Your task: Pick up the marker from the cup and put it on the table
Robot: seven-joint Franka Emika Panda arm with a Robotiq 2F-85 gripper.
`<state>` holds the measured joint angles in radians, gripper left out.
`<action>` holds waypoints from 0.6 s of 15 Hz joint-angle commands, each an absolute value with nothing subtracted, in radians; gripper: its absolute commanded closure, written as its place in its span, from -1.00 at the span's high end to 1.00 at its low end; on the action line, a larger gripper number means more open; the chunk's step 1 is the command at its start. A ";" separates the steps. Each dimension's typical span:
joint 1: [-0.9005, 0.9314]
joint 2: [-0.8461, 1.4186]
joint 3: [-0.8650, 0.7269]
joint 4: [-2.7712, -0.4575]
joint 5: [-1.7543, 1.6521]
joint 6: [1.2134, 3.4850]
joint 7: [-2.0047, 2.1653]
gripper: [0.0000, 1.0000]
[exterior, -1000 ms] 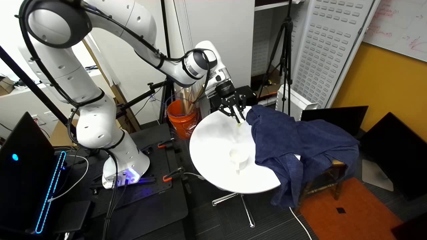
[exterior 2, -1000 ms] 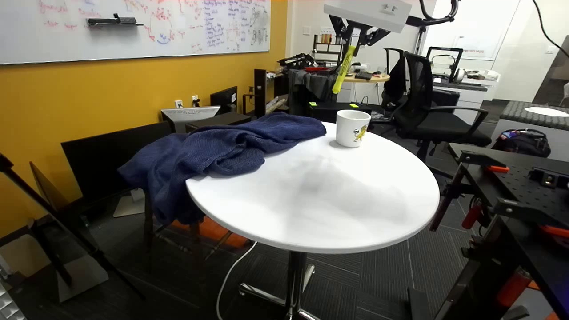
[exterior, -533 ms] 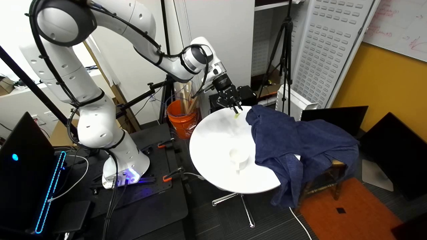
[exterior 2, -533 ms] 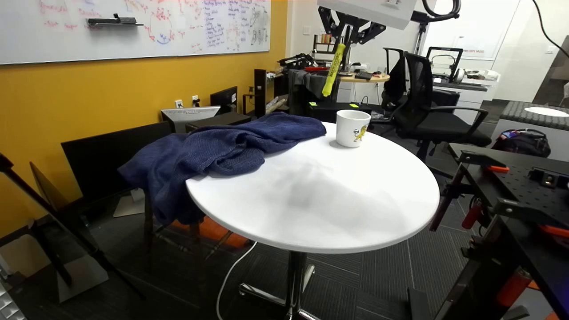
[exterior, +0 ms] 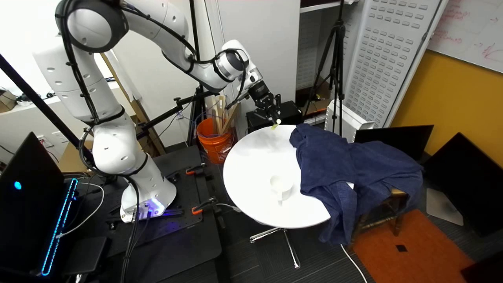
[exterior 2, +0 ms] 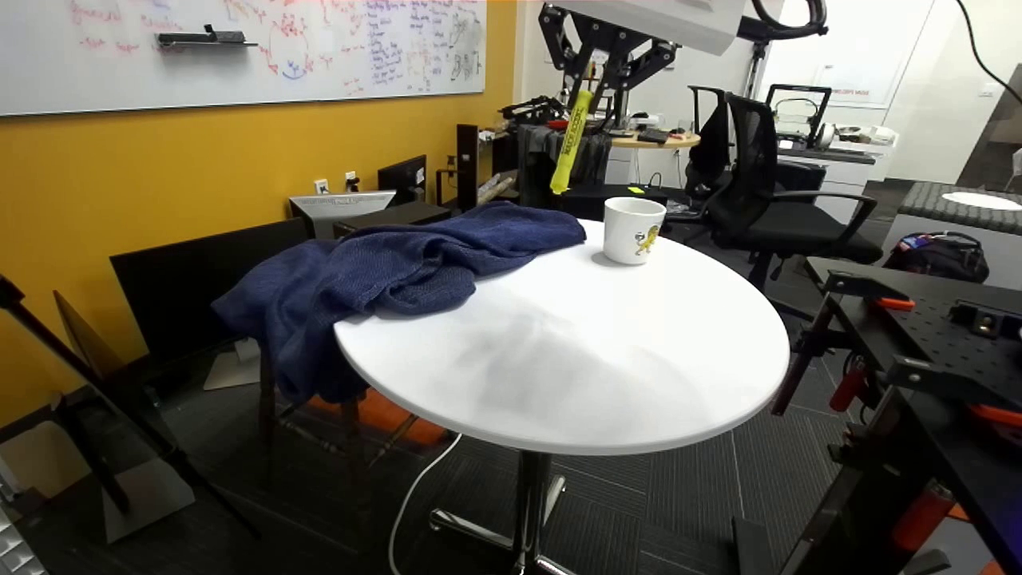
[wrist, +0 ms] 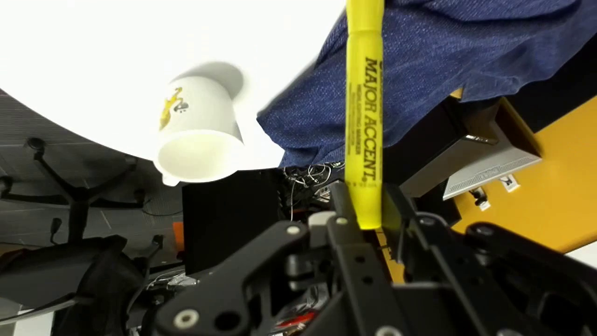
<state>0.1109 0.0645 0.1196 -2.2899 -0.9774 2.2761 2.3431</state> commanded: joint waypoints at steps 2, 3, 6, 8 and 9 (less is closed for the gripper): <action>0.119 0.110 0.119 -2.261 -0.889 2.395 2.304 -0.89; 0.117 0.115 0.117 -2.264 -0.868 2.432 2.295 -0.89; 0.114 0.133 0.111 -2.276 -0.793 2.516 2.243 -0.89; 0.110 0.149 0.106 -2.282 -0.718 2.556 2.175 -0.89; 0.110 0.158 0.103 -2.283 -0.679 2.565 2.139 -0.89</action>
<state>0.1162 0.1360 0.1150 -2.2823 -0.7704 2.5113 2.2325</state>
